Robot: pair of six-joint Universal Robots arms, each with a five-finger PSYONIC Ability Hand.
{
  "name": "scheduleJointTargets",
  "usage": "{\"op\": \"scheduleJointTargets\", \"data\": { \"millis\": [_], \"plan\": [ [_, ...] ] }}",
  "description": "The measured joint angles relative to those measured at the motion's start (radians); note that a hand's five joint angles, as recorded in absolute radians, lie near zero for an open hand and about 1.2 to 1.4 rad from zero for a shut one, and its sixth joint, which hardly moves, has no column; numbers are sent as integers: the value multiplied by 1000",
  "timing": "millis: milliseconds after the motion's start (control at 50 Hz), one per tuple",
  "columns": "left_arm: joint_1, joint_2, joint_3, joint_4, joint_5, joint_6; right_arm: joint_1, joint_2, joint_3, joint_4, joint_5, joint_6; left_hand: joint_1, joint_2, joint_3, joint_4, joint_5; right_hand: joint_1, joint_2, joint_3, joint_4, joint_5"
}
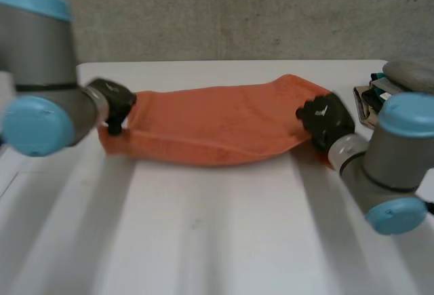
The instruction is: Fold the laundry.
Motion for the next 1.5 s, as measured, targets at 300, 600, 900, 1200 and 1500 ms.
{"op": "scheduleJointTargets", "data": {
  "millis": [300,600,900,1200,1500],
  "plan": [
    [103,414,-426,154,219,-21,2,-247,-92,386,-50,-7,0,2,2,0,0,0,0,0,0,0],
    [128,-12,-333,369,147,-31,48,64,-261,442,22,86,0,2,2,1,0,0,0,0,0,3],
    [118,-52,-326,237,121,-65,84,155,-302,397,86,174,-445,-476,-460,-477,-436,0,0,0,0,3],
    [97,-97,-295,248,38,-4,80,138,-267,372,85,135,-398,-471,-461,-472,-439,0,0,0,0,3],
    [60,-131,38,270,23,10,85,170,-412,86,98,57,13,2,2,0,0,0,0,0,0,3]
  ]
}}
